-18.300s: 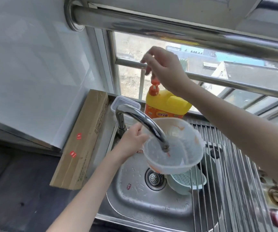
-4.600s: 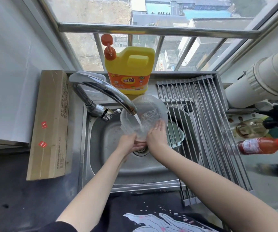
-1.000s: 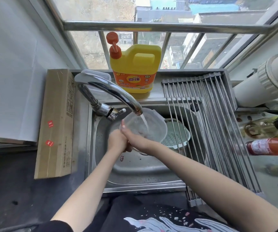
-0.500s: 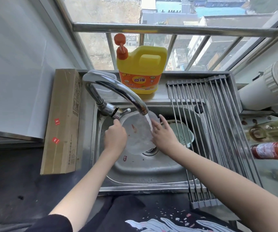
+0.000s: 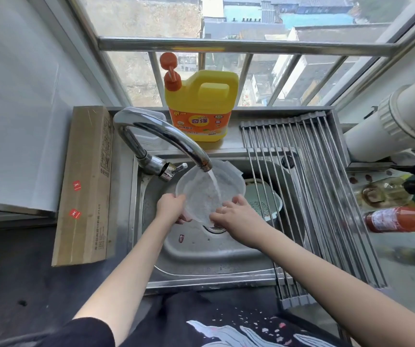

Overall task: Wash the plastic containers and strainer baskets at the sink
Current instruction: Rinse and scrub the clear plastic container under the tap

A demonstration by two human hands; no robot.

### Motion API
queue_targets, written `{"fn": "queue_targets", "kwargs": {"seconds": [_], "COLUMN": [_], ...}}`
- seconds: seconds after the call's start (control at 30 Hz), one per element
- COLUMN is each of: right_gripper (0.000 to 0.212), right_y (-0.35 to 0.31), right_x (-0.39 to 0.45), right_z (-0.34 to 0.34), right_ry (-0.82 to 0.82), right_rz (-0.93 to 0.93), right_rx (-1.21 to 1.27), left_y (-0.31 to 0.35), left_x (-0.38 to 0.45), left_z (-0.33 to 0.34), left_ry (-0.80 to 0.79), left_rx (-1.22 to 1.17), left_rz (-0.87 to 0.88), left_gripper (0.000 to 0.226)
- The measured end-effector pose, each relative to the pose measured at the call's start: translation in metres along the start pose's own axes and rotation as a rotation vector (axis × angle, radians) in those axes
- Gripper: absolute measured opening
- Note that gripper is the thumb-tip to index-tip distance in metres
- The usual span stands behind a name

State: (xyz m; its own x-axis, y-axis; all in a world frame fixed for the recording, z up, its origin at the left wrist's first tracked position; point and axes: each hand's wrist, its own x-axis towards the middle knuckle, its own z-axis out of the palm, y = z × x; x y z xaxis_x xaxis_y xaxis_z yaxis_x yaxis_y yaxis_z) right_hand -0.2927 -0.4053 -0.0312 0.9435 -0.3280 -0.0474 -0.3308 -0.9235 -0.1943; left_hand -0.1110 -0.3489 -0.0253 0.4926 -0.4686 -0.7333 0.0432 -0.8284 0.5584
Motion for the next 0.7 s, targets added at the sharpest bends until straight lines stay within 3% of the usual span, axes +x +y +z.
{"fn": "queue_targets", "kwargs": {"seconds": [0.1, 0.23, 0.4, 0.53, 0.7], "right_gripper": [0.029, 0.020, 0.013, 0.027, 0.030], "right_y": [-0.004, -0.018, -0.026, -0.020, -0.009], "right_x": [-0.001, -0.002, -0.005, -0.018, -0.023], "right_z": [0.000, 0.009, 0.030, 0.035, 0.019], "right_ry": [0.007, 0.084, 0.200, 0.237, 0.278], "right_rz": [0.069, 0.182, 0.266, 0.268, 0.127], "right_rx": [0.015, 0.008, 0.119, -0.044, -0.255], "left_y": [0.011, 0.021, 0.031, 0.013, 0.006], "left_x": [0.002, 0.000, -0.014, -0.013, -0.005], "left_z": [-0.004, -0.009, 0.004, 0.007, 0.024], "left_ry": [0.040, 0.221, 0.341, 0.354, 0.320], "left_rx": [0.145, 0.445, 0.569, 0.427, 0.061], "left_rz": [0.088, 0.303, 0.479, 0.574, 0.473], "left_gripper": [0.022, 0.027, 0.032, 0.040, 0.050]}}
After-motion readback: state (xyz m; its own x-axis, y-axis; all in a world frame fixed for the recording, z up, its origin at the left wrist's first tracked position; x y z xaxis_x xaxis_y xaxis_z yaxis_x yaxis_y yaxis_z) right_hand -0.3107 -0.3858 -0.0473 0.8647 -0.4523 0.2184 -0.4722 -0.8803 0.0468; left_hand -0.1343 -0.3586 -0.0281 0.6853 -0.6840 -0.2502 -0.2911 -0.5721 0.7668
